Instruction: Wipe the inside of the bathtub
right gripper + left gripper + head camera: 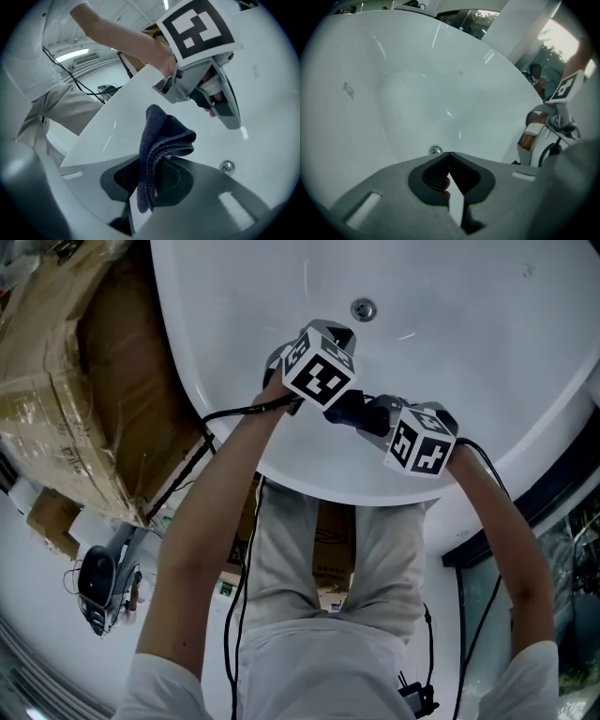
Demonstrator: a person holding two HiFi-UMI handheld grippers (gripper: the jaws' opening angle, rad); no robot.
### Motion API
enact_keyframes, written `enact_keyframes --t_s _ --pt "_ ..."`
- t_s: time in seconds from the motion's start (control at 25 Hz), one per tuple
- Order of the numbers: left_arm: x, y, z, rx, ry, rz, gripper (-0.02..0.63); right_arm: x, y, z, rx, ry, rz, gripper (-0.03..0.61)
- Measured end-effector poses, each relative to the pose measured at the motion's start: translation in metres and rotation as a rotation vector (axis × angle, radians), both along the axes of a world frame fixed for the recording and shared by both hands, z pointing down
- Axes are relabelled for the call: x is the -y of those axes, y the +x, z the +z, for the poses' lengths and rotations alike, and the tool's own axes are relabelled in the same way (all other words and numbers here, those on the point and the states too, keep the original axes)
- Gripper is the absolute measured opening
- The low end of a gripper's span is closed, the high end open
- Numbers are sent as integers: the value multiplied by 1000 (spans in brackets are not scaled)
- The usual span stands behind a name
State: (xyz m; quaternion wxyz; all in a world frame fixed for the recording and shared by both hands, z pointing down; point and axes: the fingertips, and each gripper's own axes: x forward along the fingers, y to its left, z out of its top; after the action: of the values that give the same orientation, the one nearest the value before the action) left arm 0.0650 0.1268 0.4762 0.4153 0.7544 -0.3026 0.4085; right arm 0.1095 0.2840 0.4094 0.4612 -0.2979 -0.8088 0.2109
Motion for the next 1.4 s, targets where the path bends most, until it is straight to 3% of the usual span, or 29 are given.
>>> enact_keyframes --t_s 0.36,0.72,0.92,1.4 --pt "7 1 18 0 -2 6 0 39 5 54 -55 155 -15 55" --pt "5 2 37 15 -5 87 0 67 20 111 -105 251 -114 55" --pt "4 1 54 12 -41 77 0 77 27 147 -117 288 -202 55" --pt "12 0 98 32 -58 8 0 120 24 219 -199 359 -152 56"
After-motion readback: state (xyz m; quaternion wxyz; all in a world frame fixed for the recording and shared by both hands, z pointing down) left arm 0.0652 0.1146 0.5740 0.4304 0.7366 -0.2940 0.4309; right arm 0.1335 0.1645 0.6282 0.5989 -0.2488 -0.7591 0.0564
